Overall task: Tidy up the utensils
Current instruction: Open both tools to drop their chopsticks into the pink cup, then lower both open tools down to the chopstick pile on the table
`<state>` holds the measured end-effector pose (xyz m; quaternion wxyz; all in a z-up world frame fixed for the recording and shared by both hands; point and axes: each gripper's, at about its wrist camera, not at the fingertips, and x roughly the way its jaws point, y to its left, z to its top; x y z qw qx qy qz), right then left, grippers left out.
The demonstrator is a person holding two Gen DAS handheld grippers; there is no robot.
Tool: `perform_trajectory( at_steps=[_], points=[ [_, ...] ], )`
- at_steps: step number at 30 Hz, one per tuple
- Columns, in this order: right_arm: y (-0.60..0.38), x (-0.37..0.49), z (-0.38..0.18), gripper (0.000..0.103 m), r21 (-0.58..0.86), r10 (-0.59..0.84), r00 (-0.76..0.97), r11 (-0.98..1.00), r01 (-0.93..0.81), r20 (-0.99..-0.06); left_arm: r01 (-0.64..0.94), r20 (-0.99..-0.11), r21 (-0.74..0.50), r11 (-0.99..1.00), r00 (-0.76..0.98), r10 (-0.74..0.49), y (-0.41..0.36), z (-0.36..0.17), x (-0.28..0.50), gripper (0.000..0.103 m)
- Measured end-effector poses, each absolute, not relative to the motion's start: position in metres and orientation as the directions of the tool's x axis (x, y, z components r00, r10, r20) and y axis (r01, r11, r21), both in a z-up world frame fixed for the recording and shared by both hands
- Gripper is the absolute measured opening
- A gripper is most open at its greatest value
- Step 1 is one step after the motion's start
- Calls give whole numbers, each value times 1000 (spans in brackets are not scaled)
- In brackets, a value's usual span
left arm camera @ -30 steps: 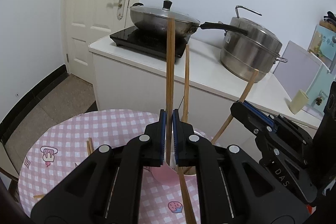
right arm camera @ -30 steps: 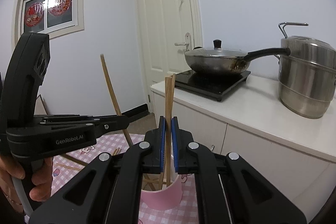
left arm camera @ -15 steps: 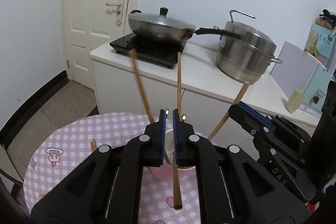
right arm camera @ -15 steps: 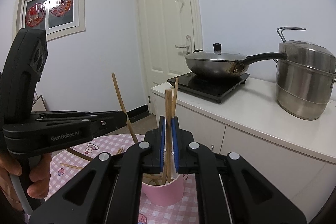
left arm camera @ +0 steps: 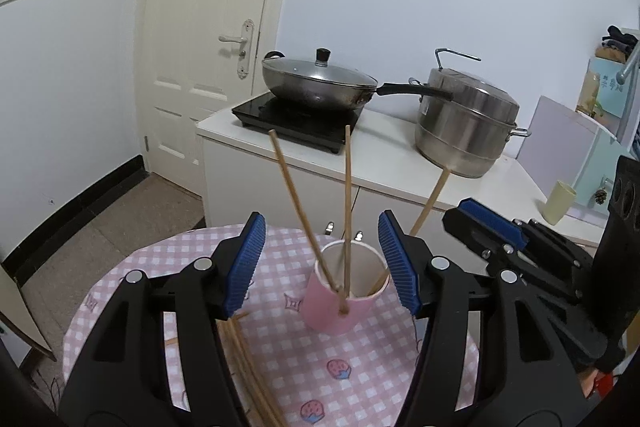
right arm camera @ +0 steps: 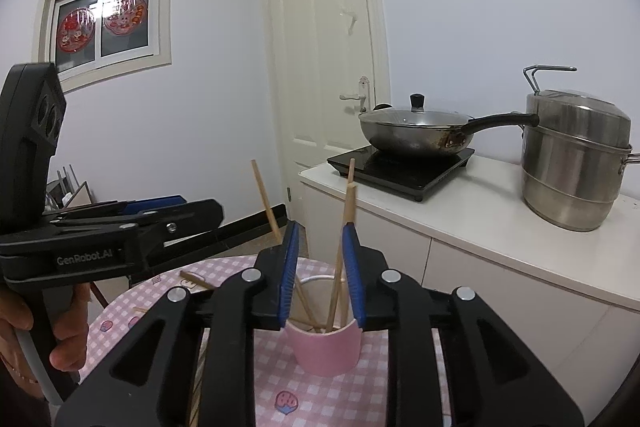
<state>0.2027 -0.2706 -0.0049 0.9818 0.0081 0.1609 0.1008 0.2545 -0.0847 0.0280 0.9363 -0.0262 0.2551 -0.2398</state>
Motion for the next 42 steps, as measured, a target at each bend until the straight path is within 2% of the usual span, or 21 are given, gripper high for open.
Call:
perform_trajectory(
  at_steps=[9,17,25,35,42],
  points=[
    [-258,177,-12,23,54,225,921,974,-220,-319,379,-470,-107,919,795,-383,-48,14,221,59],
    [-233,174,-42,24,78,279,881,960,-270,-382,342,-512,-113,933,785,-350,-19,-17,207,59],
    [-203,184,-83,24,92,321,816,944,-317,-481,294,-617,-154,943,717,-324,8,-65,221,59],
    [-169,222,-130,24,22,277,735,942,-336,-619,276,-732,-246,929,575,-365,6,-124,261,58],
    [-167,251,-146,24,-15,215,701,952,-307,-680,250,-788,-263,932,502,-357,-8,-145,296,45]
  ],
)
